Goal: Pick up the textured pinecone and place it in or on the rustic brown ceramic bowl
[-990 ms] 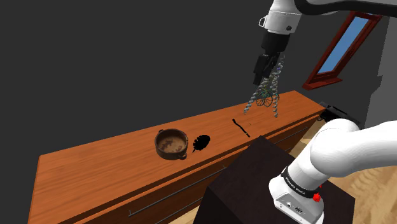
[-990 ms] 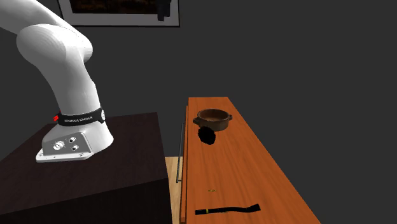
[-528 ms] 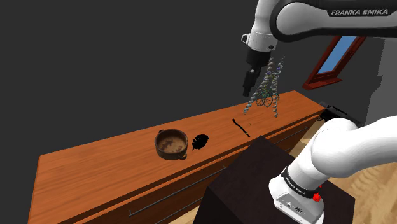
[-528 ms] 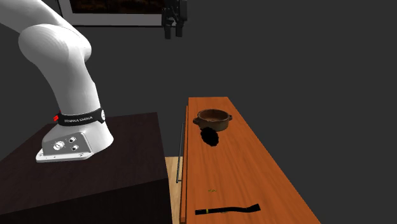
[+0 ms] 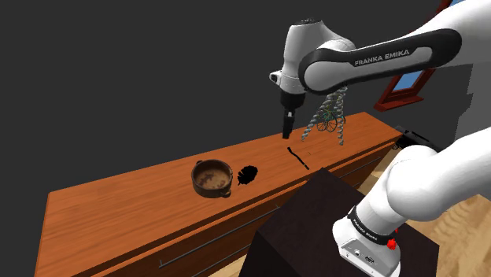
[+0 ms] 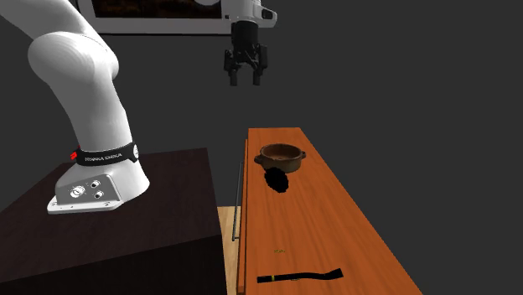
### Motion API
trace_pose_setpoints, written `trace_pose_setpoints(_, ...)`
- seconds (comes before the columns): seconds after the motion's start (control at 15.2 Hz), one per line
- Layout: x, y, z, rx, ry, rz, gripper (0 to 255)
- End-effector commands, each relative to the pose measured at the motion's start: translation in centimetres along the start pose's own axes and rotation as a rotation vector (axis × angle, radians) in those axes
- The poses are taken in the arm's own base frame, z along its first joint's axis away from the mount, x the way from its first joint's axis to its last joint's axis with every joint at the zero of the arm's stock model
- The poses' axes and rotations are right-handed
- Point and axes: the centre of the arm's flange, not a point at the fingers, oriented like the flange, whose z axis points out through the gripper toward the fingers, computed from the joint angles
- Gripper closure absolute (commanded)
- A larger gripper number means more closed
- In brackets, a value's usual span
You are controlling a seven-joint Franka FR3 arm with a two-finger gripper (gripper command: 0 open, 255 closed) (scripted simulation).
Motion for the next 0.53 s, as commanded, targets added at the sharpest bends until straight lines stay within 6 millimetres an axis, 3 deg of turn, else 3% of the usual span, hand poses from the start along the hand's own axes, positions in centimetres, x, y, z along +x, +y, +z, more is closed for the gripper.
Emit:
trace_pose_setpoints(0.0,1.4,-0.2,2.3,-0.022,-0.003,-0.078,0)
trace_pose_setpoints(0.46,6.2,-1.5,10.3,-0.093,-0.02,-0.336,0)
